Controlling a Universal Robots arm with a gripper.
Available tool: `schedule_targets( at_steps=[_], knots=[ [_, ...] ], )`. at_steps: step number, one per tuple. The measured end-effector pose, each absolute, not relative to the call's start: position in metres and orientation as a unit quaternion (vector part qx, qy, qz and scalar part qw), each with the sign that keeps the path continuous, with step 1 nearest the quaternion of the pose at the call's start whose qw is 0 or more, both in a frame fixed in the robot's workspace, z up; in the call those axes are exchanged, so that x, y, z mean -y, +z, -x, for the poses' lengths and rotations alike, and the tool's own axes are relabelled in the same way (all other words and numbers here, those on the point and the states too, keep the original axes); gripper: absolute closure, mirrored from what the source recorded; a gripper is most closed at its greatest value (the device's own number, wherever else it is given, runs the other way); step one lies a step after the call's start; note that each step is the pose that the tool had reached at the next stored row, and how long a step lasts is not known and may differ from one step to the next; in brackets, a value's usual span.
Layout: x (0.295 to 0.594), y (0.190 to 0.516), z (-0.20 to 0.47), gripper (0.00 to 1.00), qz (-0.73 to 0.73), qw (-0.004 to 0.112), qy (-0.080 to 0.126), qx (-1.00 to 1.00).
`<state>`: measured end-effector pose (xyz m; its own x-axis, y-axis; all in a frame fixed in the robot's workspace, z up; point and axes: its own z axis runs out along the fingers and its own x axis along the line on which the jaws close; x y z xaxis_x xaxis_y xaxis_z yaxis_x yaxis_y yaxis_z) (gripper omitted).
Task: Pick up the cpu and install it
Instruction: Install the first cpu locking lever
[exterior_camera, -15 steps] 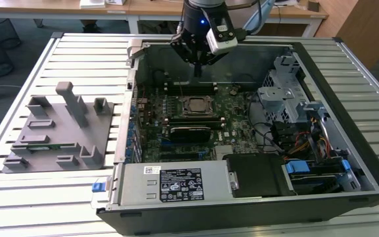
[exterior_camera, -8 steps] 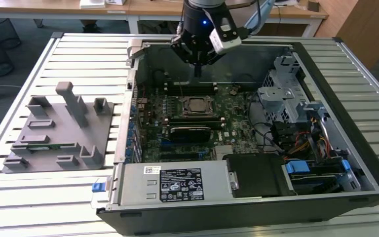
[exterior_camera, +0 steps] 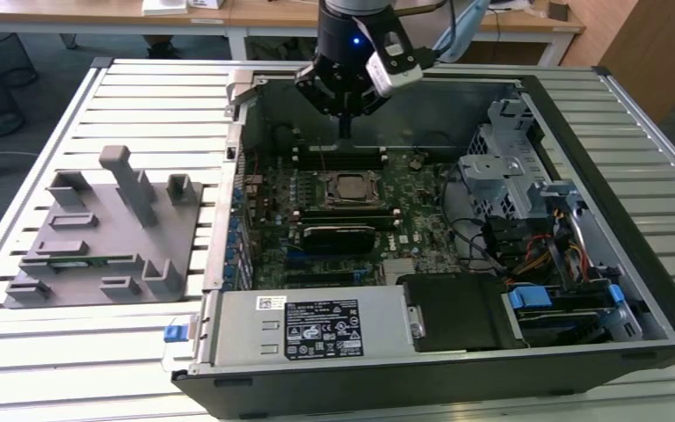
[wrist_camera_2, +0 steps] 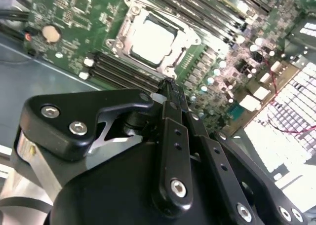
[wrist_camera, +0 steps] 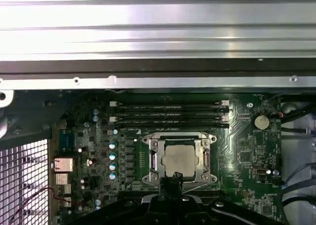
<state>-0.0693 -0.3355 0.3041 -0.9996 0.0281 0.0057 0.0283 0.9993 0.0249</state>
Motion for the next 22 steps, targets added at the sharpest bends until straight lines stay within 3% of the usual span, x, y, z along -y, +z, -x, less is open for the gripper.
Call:
schedule_targets(
  at_steps=[12, 22],
  knots=[
    [0.336, 0.292, 0.08, 0.89, -0.047, 0.003, -0.012, 0.999],
    [0.333, 0.277, 0.106, 0.89, -0.048, -0.005, -0.012, 0.999]
  ],
)
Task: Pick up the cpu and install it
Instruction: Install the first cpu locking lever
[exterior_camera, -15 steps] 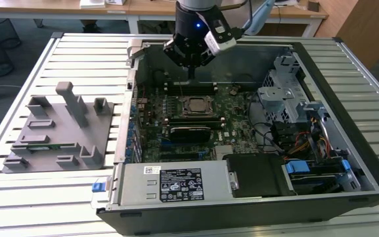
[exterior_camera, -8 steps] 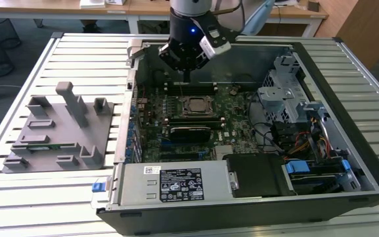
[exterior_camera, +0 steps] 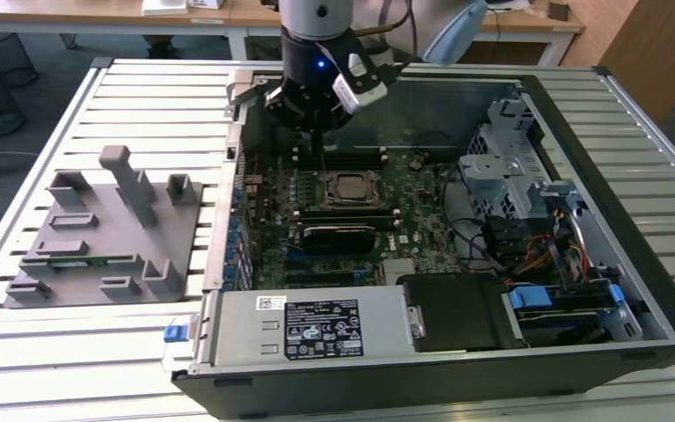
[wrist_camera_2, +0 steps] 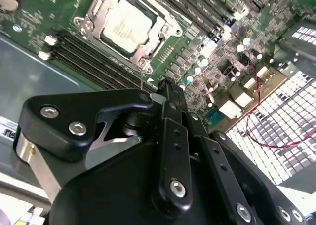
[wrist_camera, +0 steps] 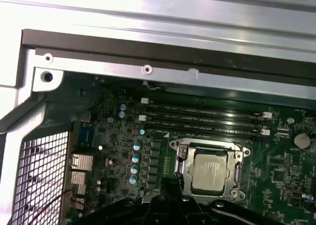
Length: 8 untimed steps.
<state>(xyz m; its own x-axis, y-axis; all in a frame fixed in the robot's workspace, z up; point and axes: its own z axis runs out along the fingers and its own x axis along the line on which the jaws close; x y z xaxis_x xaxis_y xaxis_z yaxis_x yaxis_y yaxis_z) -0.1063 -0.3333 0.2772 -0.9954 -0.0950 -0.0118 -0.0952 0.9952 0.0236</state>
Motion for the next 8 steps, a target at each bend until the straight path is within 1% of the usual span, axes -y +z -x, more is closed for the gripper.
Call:
schedule_targets(
  at_steps=[8],
  knots=[
    [0.32, 0.263, 0.112, 0.89, 0.048, 0.007, 0.012, -0.999]
  ],
)
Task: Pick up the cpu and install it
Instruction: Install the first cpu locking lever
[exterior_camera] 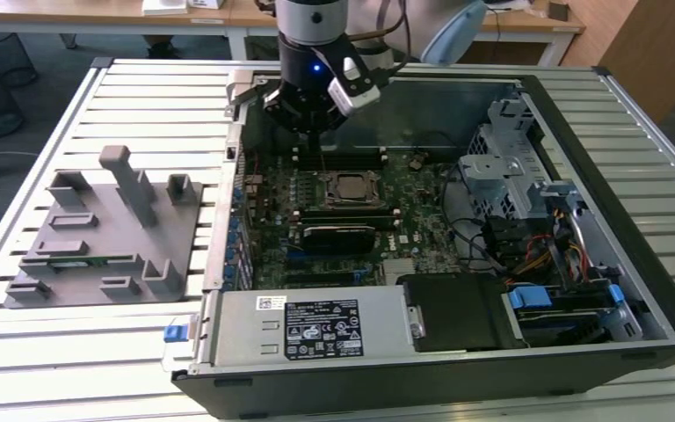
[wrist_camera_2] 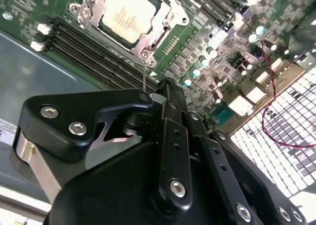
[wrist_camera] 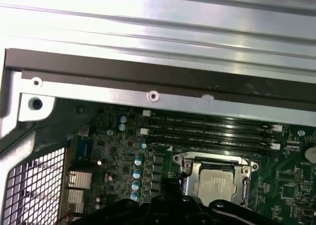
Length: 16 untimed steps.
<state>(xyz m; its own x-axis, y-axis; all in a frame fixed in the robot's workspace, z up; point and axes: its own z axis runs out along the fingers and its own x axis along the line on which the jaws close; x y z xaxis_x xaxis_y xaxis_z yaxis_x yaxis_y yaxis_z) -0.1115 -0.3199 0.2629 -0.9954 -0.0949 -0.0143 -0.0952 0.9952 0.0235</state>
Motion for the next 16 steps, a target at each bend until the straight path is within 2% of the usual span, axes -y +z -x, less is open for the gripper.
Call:
schedule_targets(
  at_steps=[16],
  knots=[
    [0.3111, 0.2567, 0.1135, 0.89, 0.048, 0.007, 0.012, -0.999]
  ],
)
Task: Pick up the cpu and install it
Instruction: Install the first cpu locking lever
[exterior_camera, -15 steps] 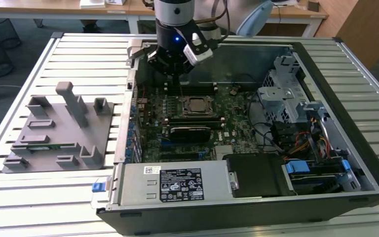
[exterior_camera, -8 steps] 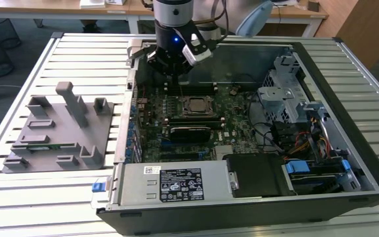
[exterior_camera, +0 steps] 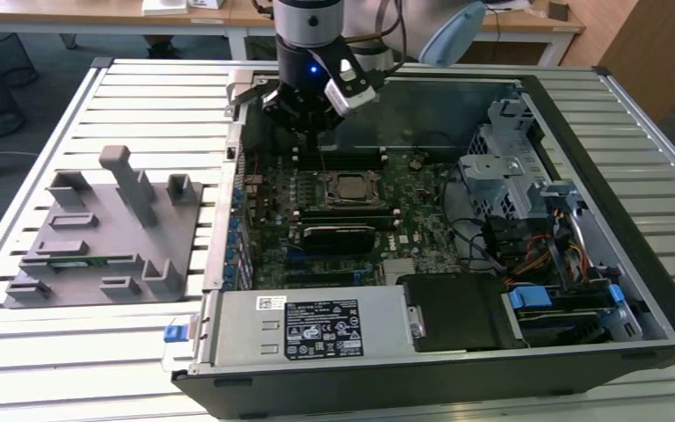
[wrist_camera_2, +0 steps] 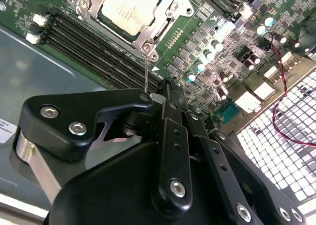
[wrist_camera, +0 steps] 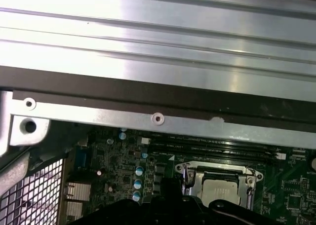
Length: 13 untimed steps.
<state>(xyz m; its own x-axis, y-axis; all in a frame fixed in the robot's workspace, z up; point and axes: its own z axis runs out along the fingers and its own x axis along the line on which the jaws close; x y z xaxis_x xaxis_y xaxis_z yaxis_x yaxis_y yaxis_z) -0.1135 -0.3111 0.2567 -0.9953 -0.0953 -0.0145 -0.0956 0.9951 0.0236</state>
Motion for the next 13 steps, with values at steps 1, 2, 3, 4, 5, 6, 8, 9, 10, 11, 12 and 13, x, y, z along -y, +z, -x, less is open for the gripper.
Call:
schedule_targets(
  at_steps=[1, 2, 3, 4, 5, 6, 8, 9, 10, 11, 12, 13],
  knots=[
    [0.311, 0.2565, 0.1134, 0.89, 0.048, 0.007, 0.012, -0.999],
    [0.3107, 0.2565, 0.1132, 0.89, 0.048, 0.007, 0.012, -0.999],
    [0.3105, 0.2564, 0.1129, 0.89, 0.048, 0.007, 0.012, -0.999],
    [0.3104, 0.2563, 0.1125, 0.89, 0.048, 0.007, 0.012, -0.999],
    [0.3103, 0.2561, 0.1121, 0.89, 0.048, 0.007, 0.012, -0.999],
    [0.3102, 0.2561, 0.1117, 0.89, 0.048, 0.007, 0.012, -0.999],
    [0.31, 0.256, 0.1105, 0.89, 0.048, 0.007, 0.012, -0.999],
    [0.3099, 0.256, 0.1097, 0.89, 0.048, 0.007, 0.012, -0.999],
    [0.3099, 0.256, 0.1088, 0.89, 0.048, 0.007, 0.012, -0.999],
    [0.3099, 0.256, 0.1077, 0.89, 0.048, 0.007, 0.012, -0.999],
    [0.3098, 0.256, 0.1067, 0.89, 0.048, 0.007, 0.012, -0.999],
    [0.3098, 0.2559, 0.1055, 0.89, 0.048, 0.007, 0.012, -0.999]
  ],
)
